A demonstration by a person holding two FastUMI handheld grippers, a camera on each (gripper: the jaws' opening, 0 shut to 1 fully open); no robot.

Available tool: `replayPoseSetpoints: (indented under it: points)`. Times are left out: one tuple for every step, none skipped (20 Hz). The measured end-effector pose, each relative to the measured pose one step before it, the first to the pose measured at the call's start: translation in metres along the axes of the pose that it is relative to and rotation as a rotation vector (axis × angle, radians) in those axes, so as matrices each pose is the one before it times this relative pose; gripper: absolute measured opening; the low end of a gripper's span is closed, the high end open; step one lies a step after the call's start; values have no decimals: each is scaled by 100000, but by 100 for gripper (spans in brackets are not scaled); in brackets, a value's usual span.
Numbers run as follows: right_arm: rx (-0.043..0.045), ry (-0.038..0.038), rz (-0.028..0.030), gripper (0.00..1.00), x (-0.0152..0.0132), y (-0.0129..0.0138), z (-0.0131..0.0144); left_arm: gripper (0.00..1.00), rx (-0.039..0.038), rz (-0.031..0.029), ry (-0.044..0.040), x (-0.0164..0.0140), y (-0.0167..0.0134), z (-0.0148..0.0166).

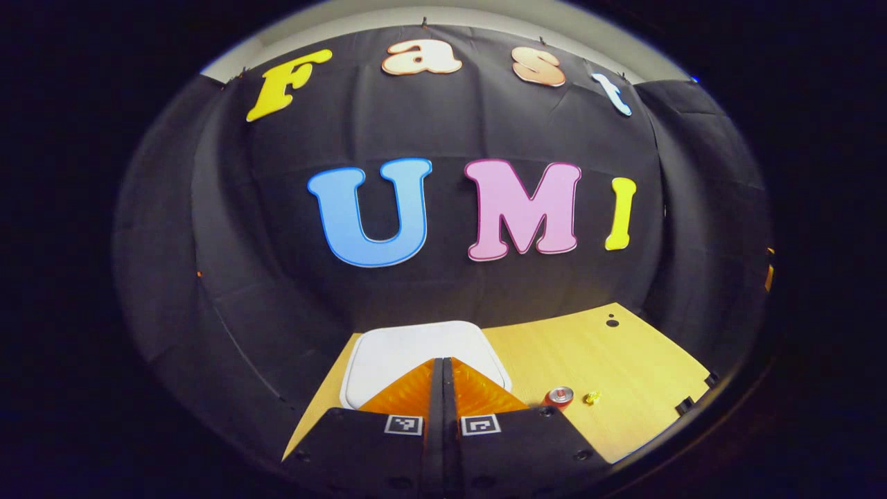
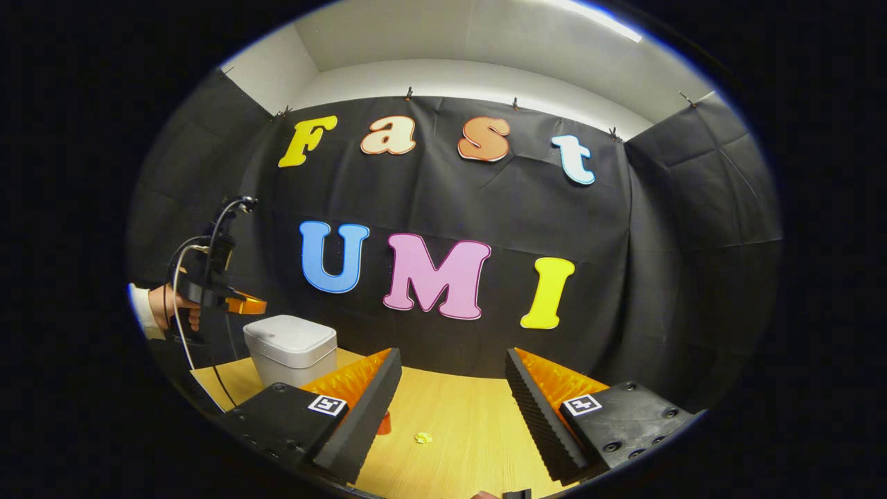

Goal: Press the lid of the desktop garbage bin to open it, pick up the crumpled paper on the desktop and throw it into the bin, then pick up the pop can on the desktop and drop it into the bin, and finally close the garbage bin lid.

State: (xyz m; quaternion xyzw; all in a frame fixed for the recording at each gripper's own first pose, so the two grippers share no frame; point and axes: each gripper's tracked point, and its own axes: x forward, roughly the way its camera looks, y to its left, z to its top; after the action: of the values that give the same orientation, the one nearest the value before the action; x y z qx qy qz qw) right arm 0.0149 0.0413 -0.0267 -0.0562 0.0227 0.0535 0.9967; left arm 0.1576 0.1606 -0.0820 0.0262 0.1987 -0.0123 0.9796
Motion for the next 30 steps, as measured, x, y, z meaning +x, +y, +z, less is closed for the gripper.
replayPoseSetpoints:
  points:
    - [495, 864, 770, 97, 434, -46, -366, 6, -767, -596, 4517, 1353, 6, -755]
    - [-304, 965, 712, 97, 593, -263, -483, 6, 162, -274, 3185, 1126, 24, -287]
    - [-806, 873, 942, 97, 750, -240, -623, 6, 822, 1908, 1757, 808, 317, -131]
    - [-53, 1123, 1031, 97, 1040, -324, -640, 6, 260, 687, 3230, 1282, 325, -486]
    - [729, 755, 667, 97, 892, -205, -476, 6, -1166, 476, 3484, 792, 79, -731]
    - [1383, 1360, 610, 97, 892, -188, -495, 6, -1118, 161, 3032, 499, 28, -686]
    - [1755, 1310, 825, 97, 932, -133, -434, 6, -512, 1276, 2866, 560, 419, -706]
    - [2323, 948, 1891, 97, 1442, -186, -499, 6, 1141, 2895, 4761, 653, 902, -1140]
    - [476, 244, 1119, 97, 1170, -241, -278, 7, 909, 672, -627, 464, 212, 539]
    - [43, 1509, 875, 97, 1189, -341, -645, 7, -1687, 580, 3690, -116, -123, -672]
    - [728, 2772, 2104, 97, 1587, -339, -1166, 7, -684, 1050, 1001, -28, -30, -114]
    - [992, 996, 1717, 97, 1008, -63, -429, 7, 2380, 110, 661, 100, -64, -40]
    - [1174, 600, 1688, 97, 1562, -500, -226, 7, -18, 719, 921, -265, 33, -315]
    - [529, 51, 971, 97, 975, -418, -190, 7, 630, 671, -694, -107, -24, 179]
    - [820, 353, 1044, 97, 849, -207, -71, 7, 175, 1111, -3047, -129, -5, 498]
    - [974, 578, 818, 97, 629, -265, -217, 6, 2186, 1600, -2845, -201, -60, 505]
    - [583, 77, 1043, 97, 633, -112, 53, 7, 2876, 2201, -2803, -109, 90, 21]
    - [32, 130, 882, 97, 443, -68, -16, 6, 1615, 2287, -901, -174, 24, -13]
    - [-457, 522, 582, 97, 353, -120, -127, 6, -200, 1064, -1524, -263, -71, 426]
    - [-722, 697, 237, 97, 194, 0, -136, 8, -1465, 583, -2366, -388, -134, 580]
    - [-787, 394, -279, 97, 57, 58, 104, 6, -1885, 254, -3501, -217, -75, 985]
    - [-631, 44, -300, 97, -53, 191, 208, 6, -691, 17, -2951, -390, 85, 1093]
    - [-803, -476, -433, 97, -132, 333, 315, 6, 709, 168, -3448, -440, 316, 1319]
    - [-1042, -1256, -963, 97, -330, 358, 523, 6, 1343, -363, -3584, -197, 257, 1120]
    - [-1352, -1241, -2461, 97, -453, 462, 671, 7, 1343, -328, -2907, -213, 359, 1086]
    - [507, -1050, -1218, 97, -490, 744, 349, 7, 518, -390, -4456, -290, 389, 1344]
    - [-176, -360, -957, 97, -339, 720, 407, 7, -209, -158, -3607, -89, 267, 904]
    - [-1680, 545, -1780, 97, -610, 533, 66, 15, -1213, -312, -8468, -719, 430, 1975]
    - [-874, 176, -518, 97, -352, 336, 226, 28, -979, 557, -5743, -720, 285, 1569]
    - [-948, -238, -629, 97, -351, 141, 124, 36, -487, -60, -4142, -452, 73, 889]
